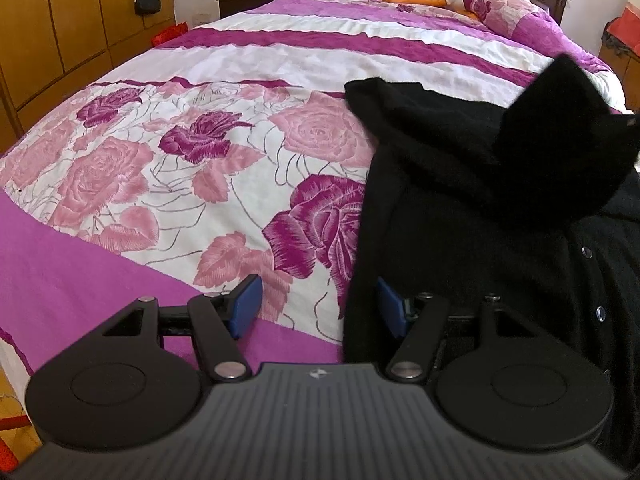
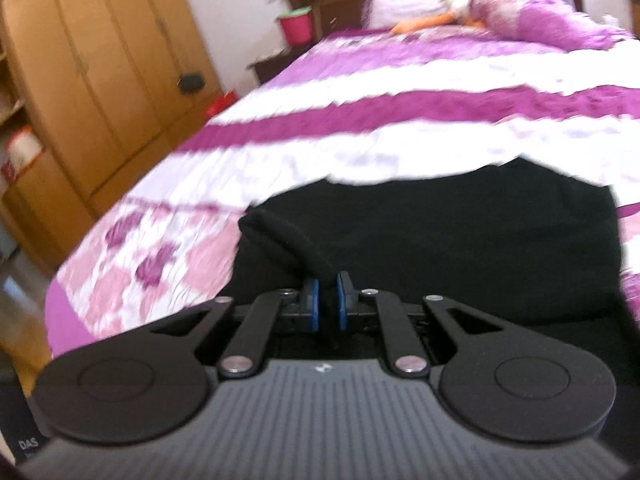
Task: Fold small clothes
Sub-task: 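Fold the grasped side edge over the body with the right tool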
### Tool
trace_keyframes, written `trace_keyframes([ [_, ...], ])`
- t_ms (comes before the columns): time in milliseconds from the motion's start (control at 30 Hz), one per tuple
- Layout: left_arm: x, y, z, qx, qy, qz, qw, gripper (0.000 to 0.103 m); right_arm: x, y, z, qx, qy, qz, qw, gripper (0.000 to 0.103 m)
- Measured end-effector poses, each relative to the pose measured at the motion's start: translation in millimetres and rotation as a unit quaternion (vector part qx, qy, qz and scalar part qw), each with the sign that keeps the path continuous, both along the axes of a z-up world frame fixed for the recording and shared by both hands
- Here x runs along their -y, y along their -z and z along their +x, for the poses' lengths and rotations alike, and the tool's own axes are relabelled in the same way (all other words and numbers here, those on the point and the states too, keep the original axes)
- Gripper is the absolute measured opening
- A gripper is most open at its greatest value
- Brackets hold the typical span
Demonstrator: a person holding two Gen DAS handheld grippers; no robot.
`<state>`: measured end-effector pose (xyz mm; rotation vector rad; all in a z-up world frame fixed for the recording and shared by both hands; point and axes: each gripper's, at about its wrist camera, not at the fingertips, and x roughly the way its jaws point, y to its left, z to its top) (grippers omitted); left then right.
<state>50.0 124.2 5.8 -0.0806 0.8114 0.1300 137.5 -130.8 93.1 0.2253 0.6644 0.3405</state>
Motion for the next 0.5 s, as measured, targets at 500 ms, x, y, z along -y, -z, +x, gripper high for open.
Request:
trace_keyframes([
  [500,26.1,-27.8,23.7,0.029,0.027,0.036,0.9986,0.068,109.4,52.3,21.2,-0.052,0.149,0.016,0.987,0.011],
])
